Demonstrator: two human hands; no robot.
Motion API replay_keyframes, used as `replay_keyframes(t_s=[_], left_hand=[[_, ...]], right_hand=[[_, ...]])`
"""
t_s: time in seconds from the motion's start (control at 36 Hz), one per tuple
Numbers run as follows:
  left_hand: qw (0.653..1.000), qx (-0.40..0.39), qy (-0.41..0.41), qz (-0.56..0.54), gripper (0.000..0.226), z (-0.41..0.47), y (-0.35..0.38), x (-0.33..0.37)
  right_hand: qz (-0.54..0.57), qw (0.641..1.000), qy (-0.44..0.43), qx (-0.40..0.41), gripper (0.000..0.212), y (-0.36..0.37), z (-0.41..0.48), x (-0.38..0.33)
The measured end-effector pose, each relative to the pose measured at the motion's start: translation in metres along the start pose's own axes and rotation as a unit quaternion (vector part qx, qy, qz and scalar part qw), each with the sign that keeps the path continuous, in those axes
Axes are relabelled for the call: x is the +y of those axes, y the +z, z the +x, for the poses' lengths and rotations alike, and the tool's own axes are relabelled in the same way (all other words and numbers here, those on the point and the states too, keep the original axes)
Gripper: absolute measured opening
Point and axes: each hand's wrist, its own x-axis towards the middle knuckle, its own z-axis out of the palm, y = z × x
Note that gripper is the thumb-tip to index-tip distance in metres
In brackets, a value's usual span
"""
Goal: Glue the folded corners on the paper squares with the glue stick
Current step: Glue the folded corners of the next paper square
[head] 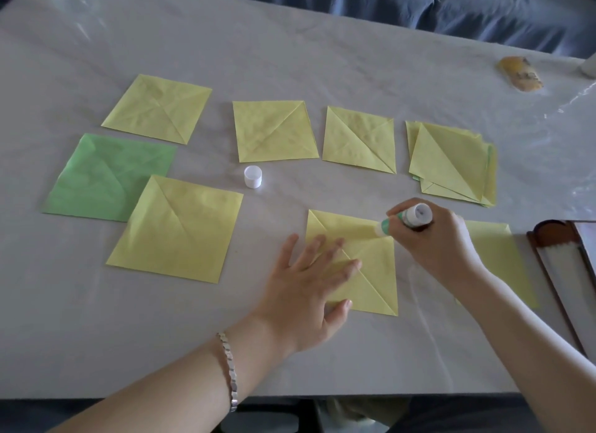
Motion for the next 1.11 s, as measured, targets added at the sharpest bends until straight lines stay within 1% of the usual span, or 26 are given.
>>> replay_keyframes(t_s=[0.17,0.28,0.39,0.53,0.67,0.83,0.97,1.11], left_hand=[[1.0,-0.015,0.001,-0.001,0.052,0.0,0.001,-0.001],[1.0,-0.016,0.001,-0.003,0.05,0.0,-0.001,-0.001],[1.0,-0.007,0.004,-0.005,0.053,0.0,0.001,-0.001],[1.0,-0.004,0.001,-0.011,0.052,-0.001,-0.001,0.0],[1.0,-0.003,0.0,-0.014,0.05,-0.001,-0.002,0.001],[0.999,0.023,0.011,-0.031,0.043,-0.002,0.001,-0.001],[0.999,0.019,0.027,-0.019,0.034,-0.002,0.002,0.0],[0.999,0.016,0.022,-0.024,0.03,-0.003,0.002,0.001]], right_hand=[[-0.006,0.999,0.006,-0.046,0.01,-0.003,-0.028,0.002],[-0.012,0.998,0.005,-0.069,0.009,-0.003,-0.033,0.001],[-0.003,0.999,-0.011,-0.053,0.012,0.001,-0.021,-0.003],[-0.019,0.999,-0.04,-0.029,0.006,0.006,0.0,-0.009],[-0.015,0.999,-0.046,-0.016,0.004,0.007,0.005,-0.01],[-0.012,0.999,-0.026,-0.045,0.009,0.005,-0.014,-0.006],[-0.021,0.996,-0.015,-0.086,0.01,0.003,-0.029,-0.005],[-0.016,0.997,-0.027,-0.071,0.009,0.008,-0.017,-0.008]])
